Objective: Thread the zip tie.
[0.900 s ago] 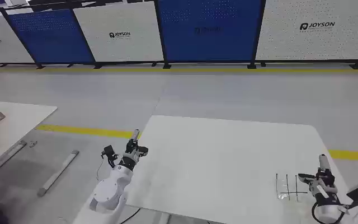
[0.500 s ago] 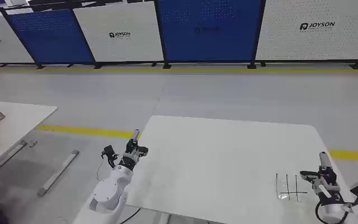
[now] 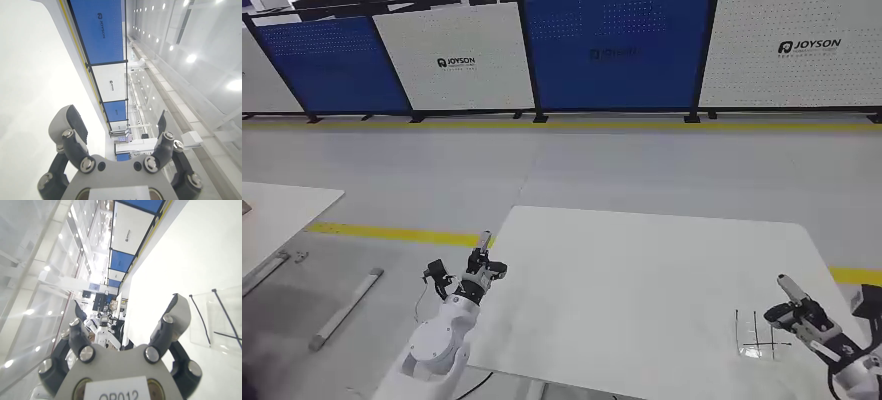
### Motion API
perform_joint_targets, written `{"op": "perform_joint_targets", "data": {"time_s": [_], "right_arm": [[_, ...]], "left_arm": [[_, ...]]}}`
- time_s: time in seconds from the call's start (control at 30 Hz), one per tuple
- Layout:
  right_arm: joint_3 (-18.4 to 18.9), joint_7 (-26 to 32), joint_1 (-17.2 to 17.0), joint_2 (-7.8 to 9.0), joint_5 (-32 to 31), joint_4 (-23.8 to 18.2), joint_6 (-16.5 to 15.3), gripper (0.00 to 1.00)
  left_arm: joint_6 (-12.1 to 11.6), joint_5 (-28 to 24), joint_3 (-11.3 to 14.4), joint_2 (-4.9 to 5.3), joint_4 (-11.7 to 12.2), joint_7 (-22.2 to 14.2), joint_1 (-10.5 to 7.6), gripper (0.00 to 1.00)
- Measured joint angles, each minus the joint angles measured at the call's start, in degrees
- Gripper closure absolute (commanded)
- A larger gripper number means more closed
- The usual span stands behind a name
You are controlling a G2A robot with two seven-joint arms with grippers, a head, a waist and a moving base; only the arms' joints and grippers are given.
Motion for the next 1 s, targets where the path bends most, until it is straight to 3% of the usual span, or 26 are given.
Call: {"op": "perform_joint_targets", "data": {"time_s": [0.3,0.47,0.6,0.73,0.87,1.0], "right_arm": [[-0.09,0.18,0.17,0.06,0.18,-0.04,0.06,0.0],[5.27,10.81,3.46,1.26,2.71,4.23,-1.61,0.0],[7.12,21.18,7.21,2.5,1.44,9.78,-1.46,0.0],[5.63,29.25,13.06,3.96,-6.32,16.36,1.04,0.0],[1.62,29.48,16.63,4.43,-13.27,20.21,1.68,0.0],[0.53,29.36,17.24,4.46,-14.27,20.83,1.47,0.0]], "left_arm": [[0.0,0.0,0.0,0.0,0.0,0.0,0.0,0.0],[0.0,0.0,0.0,0.0,0.0,0.0,0.0,0.0],[0.0,0.0,0.0,0.0,0.0,0.0,0.0,0.0],[0.0,0.0,0.0,0.0,0.0,0.0,0.0,0.0],[0.0,0.0,0.0,0.0,0.0,0.0,0.0,0.0],[0.0,0.0,0.0,0.0,0.0,0.0,0.0,0.0]]}}
